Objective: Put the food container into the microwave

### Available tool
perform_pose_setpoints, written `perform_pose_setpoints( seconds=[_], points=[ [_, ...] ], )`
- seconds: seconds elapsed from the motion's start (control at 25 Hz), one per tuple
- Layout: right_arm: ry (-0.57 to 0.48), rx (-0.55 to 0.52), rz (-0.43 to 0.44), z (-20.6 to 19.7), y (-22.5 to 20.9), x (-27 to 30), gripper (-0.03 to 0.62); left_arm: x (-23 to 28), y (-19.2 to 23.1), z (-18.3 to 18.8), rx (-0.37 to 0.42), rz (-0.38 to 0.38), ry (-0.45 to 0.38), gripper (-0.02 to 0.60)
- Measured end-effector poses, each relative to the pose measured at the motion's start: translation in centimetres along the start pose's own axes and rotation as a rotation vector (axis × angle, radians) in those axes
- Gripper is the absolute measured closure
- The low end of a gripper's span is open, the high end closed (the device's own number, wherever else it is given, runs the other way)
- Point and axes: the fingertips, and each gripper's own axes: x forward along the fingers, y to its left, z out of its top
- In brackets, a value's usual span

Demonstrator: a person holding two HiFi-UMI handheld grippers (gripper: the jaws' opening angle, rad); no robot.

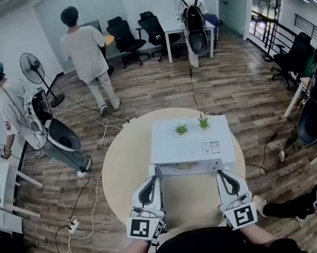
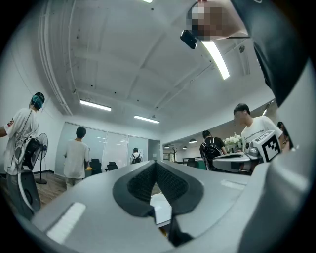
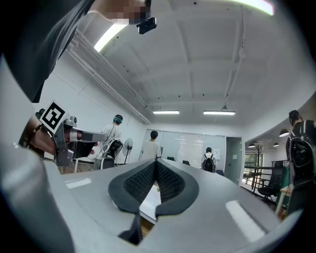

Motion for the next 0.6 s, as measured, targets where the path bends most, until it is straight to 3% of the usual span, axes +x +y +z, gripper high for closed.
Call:
perform_pose_setpoints(
  seconds=[0.6],
  points=[
    [0.013,0.007,-0.013,-0.38,-0.08,-0.01,0.586,-0.43,0.17,-0.20,-0.015,0.015,0.007,0.581]
  ],
)
